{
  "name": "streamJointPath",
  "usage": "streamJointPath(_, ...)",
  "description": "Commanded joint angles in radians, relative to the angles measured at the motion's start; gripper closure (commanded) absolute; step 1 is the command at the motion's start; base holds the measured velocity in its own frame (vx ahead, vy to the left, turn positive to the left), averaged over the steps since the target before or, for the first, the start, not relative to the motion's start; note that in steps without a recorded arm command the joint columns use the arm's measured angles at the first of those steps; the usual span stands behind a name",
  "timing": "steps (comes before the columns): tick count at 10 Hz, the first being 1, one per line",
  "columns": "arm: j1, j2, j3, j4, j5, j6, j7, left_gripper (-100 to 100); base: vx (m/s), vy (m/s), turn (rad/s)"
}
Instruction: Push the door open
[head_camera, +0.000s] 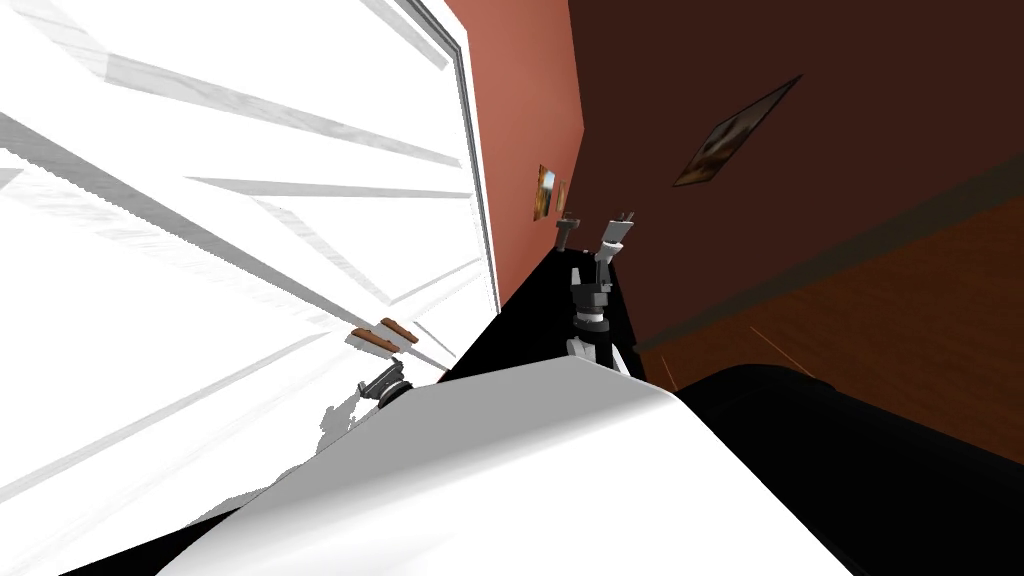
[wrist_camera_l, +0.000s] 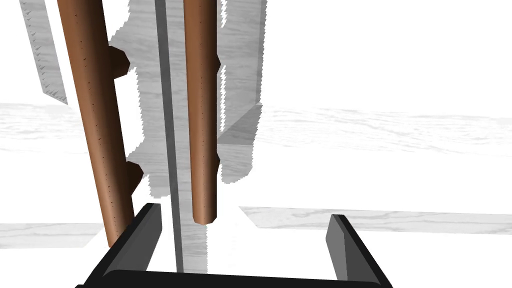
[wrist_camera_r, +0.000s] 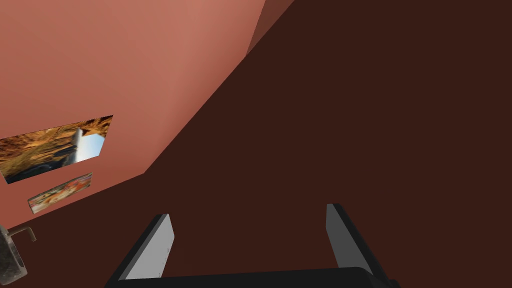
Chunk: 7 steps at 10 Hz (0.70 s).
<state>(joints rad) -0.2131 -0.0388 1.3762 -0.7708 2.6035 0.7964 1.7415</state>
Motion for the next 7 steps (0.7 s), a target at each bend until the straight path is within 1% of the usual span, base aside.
streamJointPath(1, 0.001, 0.004, 0.000, 0.001, 0.000, 0.001, 0.001, -100, -0.167, 0.056, 0.017)
streamJointPath(7, 0.003, 0.021, -0.005, 0.002, -0.003, 0.002, 0.005, -100, -0.197, 0.095, 0.024)
